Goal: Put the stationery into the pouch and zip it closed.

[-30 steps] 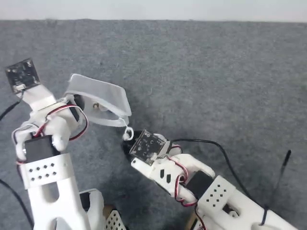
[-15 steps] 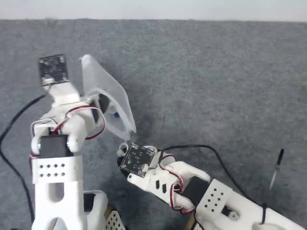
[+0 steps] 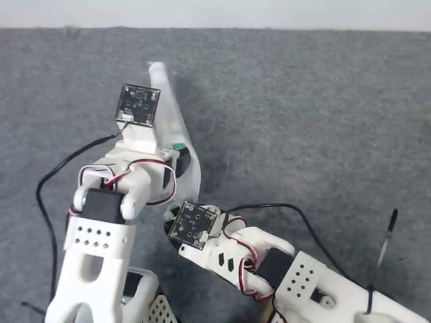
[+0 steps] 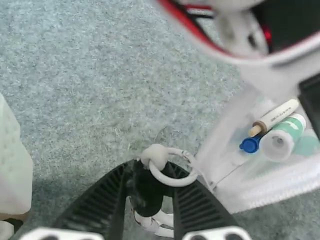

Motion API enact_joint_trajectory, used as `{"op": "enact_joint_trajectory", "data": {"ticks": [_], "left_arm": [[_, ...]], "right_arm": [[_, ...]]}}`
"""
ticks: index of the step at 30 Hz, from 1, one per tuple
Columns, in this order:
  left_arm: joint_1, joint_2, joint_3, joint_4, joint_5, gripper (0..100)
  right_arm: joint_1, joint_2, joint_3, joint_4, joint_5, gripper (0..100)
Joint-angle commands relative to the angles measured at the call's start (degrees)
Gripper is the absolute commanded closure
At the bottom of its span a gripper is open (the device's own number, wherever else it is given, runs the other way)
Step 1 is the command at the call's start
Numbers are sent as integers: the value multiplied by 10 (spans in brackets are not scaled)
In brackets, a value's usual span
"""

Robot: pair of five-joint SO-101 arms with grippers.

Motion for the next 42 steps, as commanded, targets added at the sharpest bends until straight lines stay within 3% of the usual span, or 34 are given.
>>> {"op": "enact_joint_trajectory", "data": {"ticks": [1,13,33,42], "left_arm": [[11,-4,-9,-15,-5,754],[46,-93,-20,45,-6,754],[22,-239,2,90,-7,754],[-37,-303,34,78,-7,754]], "right_arm": [[-1,-64,0,3,11,993],[46,-271,40,45,10,993],[104,-284,37,3,6,993],[105,-284,38,-21,5,993]]}}
